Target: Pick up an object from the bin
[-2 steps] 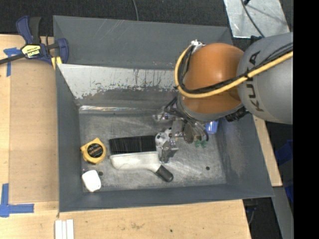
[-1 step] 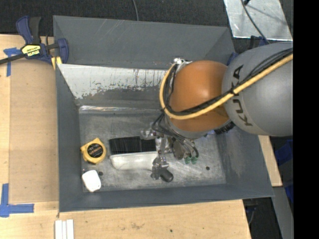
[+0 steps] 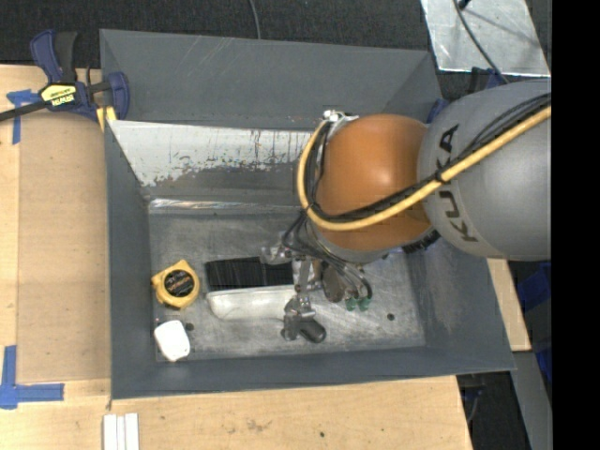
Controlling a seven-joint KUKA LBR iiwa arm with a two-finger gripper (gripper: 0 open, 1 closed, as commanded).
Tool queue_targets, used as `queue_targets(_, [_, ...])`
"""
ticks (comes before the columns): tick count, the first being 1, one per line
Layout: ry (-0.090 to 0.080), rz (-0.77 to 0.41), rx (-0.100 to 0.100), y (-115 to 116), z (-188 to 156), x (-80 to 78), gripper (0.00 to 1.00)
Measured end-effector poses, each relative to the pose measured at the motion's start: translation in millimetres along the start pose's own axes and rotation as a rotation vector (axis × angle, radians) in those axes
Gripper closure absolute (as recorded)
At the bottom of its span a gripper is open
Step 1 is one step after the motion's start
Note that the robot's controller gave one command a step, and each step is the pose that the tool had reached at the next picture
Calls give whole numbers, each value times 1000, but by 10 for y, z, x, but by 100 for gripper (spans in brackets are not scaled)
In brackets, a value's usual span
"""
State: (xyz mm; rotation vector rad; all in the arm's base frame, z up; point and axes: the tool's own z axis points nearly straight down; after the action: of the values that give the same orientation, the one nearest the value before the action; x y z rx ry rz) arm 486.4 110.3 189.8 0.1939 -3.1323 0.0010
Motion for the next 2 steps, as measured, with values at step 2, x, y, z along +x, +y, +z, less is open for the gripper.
queue_targets(2, [-6,-392,1,-105,781,-265,0])
